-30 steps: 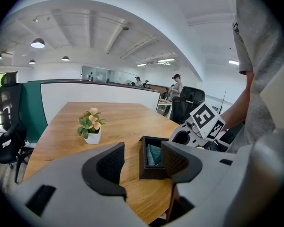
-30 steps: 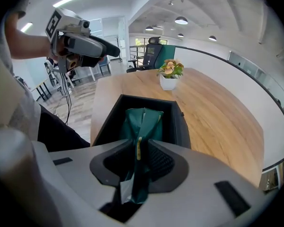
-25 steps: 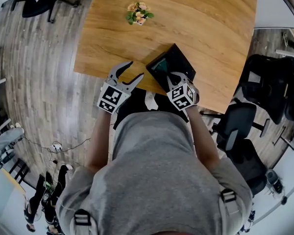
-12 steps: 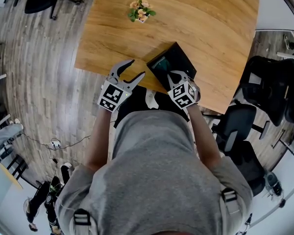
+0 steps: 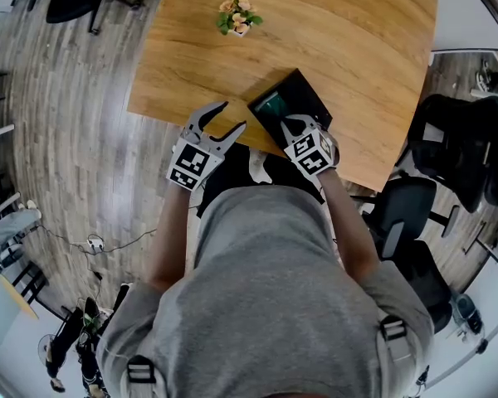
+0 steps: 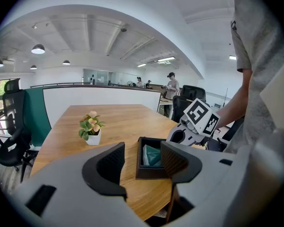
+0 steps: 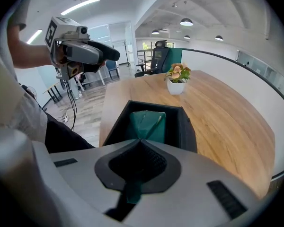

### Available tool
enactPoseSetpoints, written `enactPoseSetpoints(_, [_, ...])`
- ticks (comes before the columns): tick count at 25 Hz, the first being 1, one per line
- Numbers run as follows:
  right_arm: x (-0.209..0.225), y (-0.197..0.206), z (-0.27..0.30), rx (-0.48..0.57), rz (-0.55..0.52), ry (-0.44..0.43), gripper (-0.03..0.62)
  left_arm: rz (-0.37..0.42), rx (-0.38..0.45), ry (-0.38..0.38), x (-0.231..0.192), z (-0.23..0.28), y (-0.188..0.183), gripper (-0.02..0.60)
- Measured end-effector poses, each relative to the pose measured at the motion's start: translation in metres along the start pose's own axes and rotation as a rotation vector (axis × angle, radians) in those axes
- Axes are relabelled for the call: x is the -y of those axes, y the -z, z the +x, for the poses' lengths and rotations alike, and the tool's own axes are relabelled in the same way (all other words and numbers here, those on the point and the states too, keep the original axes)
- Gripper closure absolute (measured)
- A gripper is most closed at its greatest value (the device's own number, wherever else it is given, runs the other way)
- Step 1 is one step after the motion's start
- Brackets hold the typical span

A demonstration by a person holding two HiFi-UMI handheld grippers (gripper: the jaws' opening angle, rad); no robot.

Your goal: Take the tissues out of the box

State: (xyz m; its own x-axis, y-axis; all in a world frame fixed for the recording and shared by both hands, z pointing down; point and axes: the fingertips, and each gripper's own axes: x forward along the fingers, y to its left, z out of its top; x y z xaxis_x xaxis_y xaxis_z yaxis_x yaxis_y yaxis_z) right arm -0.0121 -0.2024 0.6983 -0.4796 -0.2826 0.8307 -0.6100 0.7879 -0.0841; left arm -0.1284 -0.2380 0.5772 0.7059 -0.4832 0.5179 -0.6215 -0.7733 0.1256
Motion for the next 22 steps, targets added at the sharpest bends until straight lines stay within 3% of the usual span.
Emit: enactPoseSetpoints(22, [-0.001,-0.019,-0.027,0.104,-0.097,0.013,0.585,0.033,0.033,-0.07,0.036,-0.014,-0.017,0.33])
